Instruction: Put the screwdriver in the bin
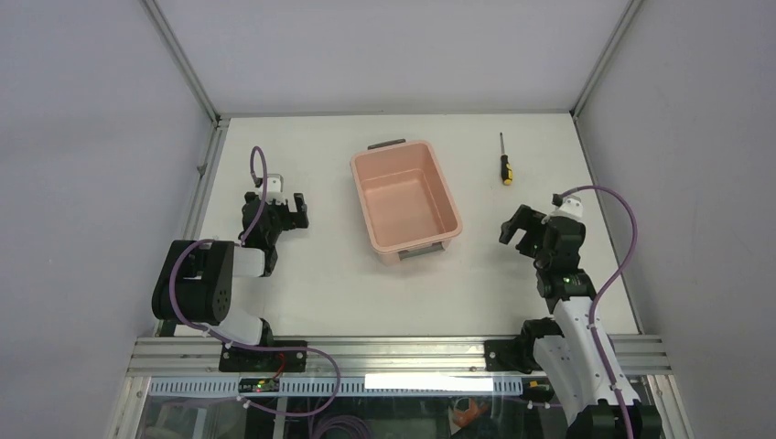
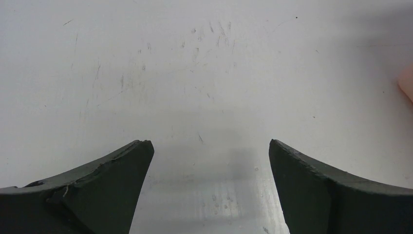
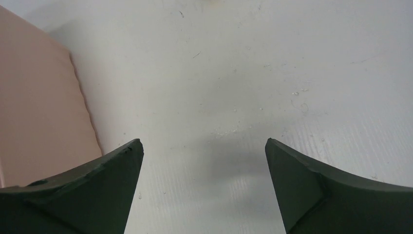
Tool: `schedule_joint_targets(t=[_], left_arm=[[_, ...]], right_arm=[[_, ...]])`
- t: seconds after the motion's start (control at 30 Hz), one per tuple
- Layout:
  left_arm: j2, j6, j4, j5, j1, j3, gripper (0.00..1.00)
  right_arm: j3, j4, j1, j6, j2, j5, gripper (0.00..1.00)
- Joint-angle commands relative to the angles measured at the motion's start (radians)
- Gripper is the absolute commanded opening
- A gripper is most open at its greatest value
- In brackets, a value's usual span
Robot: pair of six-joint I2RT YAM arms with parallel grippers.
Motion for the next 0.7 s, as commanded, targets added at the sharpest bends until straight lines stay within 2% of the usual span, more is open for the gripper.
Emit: schedule_joint_targets(t=[0.0,0.23,0.4,0.53,0.67], left_arm=[[-0.024,-0.018,0.027,0.014,-0.007,0.015,0.99],[-0.024,-0.018,0.027,0.013,-0.007,0.015,0.99],[-0.024,-0.018,0.027,0.013,-0.006,0.015,0.99],[-0.024,-0.018,0.027,0.013,-0.007,0.015,0.99],[-0.024,-0.018,0.027,0.013,-0.006,0.015,0.99]], right_arm=[[0.016,0.026,0.006,0.022,0.005,0.004,0.99],[0.031,0.037,0.006,0.018,0.042,-0.028,0.99],[0.116,0.003,0.006,0.02,0.135,-0.014,0.99],[0.279,-0.062,0.005,0.034,0.306,0.016,0.99],[0.555,-0.168,0.004,0.022,0.558,-0.027,0.99]])
